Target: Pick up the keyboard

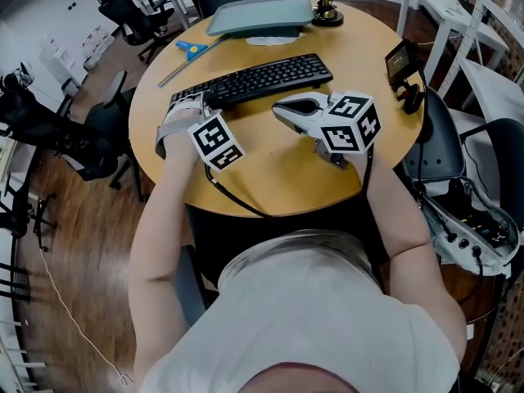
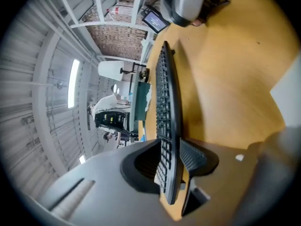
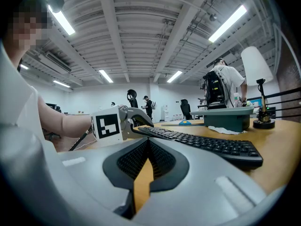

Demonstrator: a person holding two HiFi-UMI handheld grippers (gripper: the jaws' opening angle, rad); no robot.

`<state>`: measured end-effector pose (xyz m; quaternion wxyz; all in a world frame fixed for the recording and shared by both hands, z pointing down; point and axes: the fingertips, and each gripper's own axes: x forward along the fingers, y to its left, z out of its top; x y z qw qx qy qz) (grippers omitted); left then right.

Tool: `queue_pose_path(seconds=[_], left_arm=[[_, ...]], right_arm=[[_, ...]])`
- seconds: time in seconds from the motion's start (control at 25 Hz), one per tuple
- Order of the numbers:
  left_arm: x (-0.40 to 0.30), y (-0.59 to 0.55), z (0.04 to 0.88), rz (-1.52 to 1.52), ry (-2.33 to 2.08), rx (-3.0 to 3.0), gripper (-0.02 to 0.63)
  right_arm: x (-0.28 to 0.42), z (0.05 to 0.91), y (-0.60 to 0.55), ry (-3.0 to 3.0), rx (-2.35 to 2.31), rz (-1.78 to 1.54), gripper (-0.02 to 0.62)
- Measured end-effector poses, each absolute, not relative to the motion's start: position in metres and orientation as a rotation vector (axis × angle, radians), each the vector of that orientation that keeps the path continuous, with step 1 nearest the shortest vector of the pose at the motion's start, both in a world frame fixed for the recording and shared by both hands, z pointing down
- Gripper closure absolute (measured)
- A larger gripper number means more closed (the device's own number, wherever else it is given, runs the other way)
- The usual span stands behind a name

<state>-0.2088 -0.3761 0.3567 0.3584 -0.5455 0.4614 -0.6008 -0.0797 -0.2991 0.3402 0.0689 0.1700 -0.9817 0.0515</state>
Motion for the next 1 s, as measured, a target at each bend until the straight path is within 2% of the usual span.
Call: queue_pose_path(seconds=[0.04, 0.24, 0.48, 0.76, 0.88, 1.0], left_arm=[[-0.209, -0.372, 0.344, -1.487, 1.254, -1.422, 0.468], [-0.202, -0.342, 0.282, -1.016, 1.569, -1.607, 0.591], [-0.186, -0.311, 0.279, -0.464, 1.761, -2.151, 0.604], [-0.172, -0.313, 0.314, 0.004, 1.801, -2.662, 0.604], [-0.165, -0.31, 0.308, 0.114, 1.716, -2.739, 0.604], [-0.157, -0.31, 0.31, 0.081, 1.678, -2.755, 0.604]], right_arm=[[-0.079, 0.34, -0.299, -2.956, 0.512, 0.155, 0.594], [-0.079, 0.34, -0.3, -2.956, 0.512, 0.156, 0.594], [-0.079, 0.34, -0.3, -2.956, 0.512, 0.157, 0.594], [-0.079, 0.341, -0.299, -2.956, 0.511, 0.158, 0.594], [-0.08, 0.341, -0.299, -2.956, 0.509, 0.156, 0.594], [-0.079, 0.34, -0.299, -2.957, 0.513, 0.155, 0.594]])
